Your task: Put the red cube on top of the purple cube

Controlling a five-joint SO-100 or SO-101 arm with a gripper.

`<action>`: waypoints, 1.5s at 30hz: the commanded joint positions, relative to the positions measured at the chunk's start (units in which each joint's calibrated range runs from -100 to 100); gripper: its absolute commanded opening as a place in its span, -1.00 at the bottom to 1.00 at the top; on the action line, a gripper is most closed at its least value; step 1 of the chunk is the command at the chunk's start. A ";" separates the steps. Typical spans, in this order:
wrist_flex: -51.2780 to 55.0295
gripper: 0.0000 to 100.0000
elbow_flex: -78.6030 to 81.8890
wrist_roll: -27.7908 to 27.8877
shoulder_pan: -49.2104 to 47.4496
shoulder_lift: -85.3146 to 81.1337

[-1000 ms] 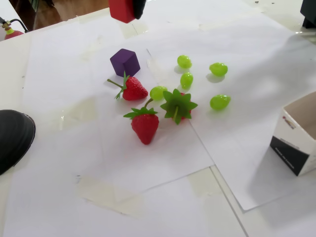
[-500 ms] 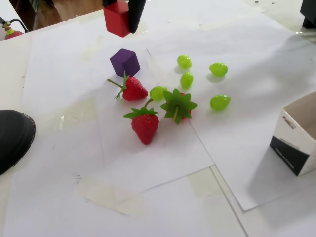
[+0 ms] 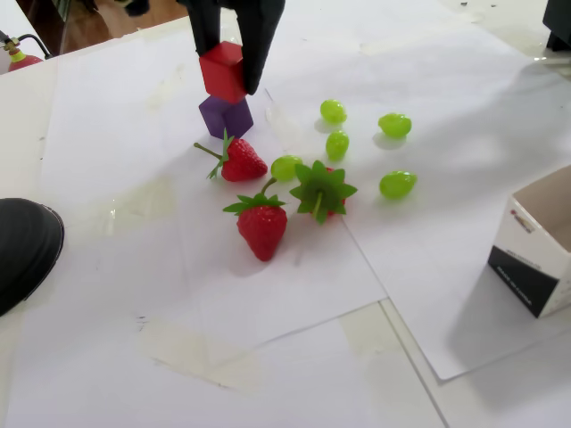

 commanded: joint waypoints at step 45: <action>-4.74 -0.84 -6.58 1.12 1.45 3.56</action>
